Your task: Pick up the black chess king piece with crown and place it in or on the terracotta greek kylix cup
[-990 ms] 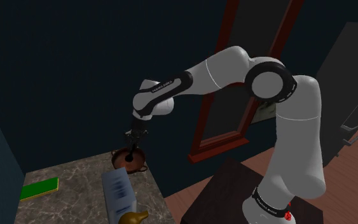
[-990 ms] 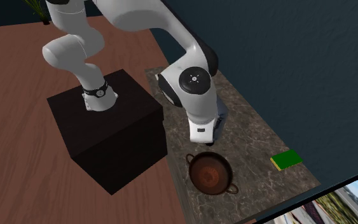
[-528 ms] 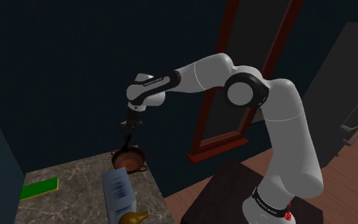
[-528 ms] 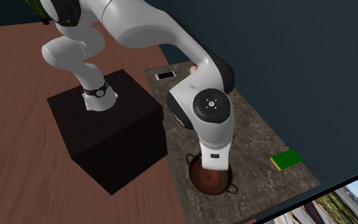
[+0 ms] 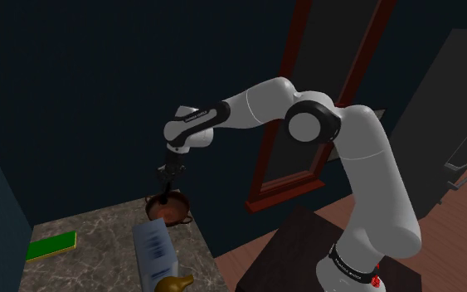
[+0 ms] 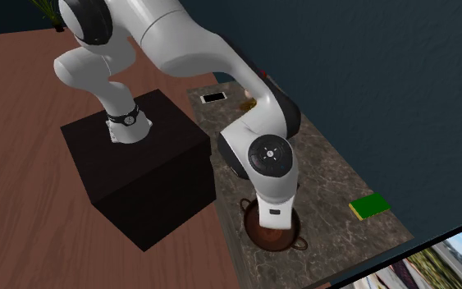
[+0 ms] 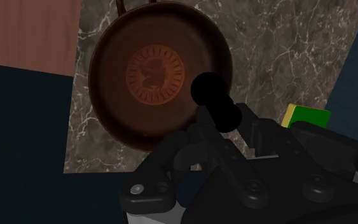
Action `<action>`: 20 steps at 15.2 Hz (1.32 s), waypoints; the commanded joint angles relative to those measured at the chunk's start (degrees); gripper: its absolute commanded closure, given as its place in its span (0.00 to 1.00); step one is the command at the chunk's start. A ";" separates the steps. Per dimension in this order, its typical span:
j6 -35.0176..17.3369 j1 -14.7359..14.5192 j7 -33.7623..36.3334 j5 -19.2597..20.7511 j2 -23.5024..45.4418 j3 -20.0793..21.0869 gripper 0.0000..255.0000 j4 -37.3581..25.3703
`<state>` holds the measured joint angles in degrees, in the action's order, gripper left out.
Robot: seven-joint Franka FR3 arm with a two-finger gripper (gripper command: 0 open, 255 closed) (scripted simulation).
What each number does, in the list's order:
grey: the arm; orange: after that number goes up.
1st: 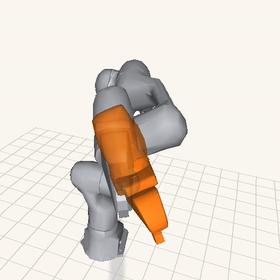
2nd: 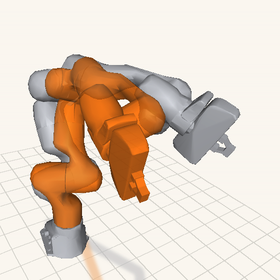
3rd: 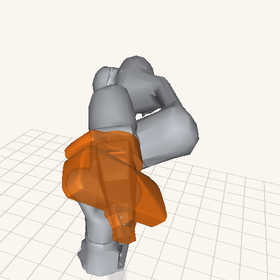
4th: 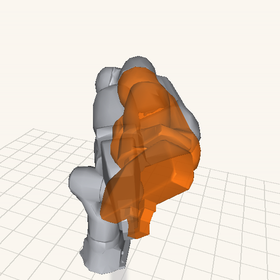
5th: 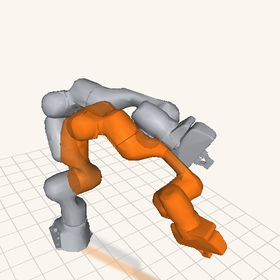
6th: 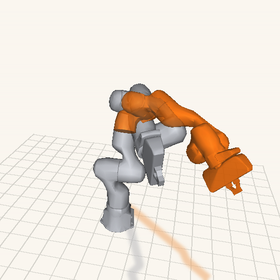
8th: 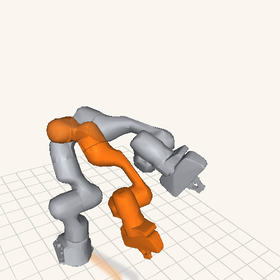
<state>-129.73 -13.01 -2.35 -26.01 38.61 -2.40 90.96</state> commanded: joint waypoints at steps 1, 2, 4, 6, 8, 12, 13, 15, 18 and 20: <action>-0.97 0.08 -0.46 -0.28 0.96 0.17 1.00 0.04; -1.43 0.12 -0.67 -0.42 1.46 0.26 1.00 0.01; -2.31 0.20 -1.09 -0.68 2.48 0.44 1.00 -0.08; -3.17 0.28 -1.50 -0.94 3.53 0.62 1.00 -0.22; -3.81 0.35 -1.81 -1.13 4.33 0.76 1.00 -0.35; -3.80 0.35 -1.81 -1.13 4.33 0.76 1.00 -0.36; -3.80 0.35 -1.81 -1.13 4.33 0.76 1.00 -0.36; -3.80 0.35 -1.81 -1.13 4.33 0.76 1.00 -0.36; -3.80 0.35 -1.81 -1.13 4.33 0.76 0.00 -0.36; -3.80 0.35 -1.81 -1.13 4.33 0.76 0.00 -0.36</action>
<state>-133.53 -12.66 -4.16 -27.14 42.94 -1.65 90.60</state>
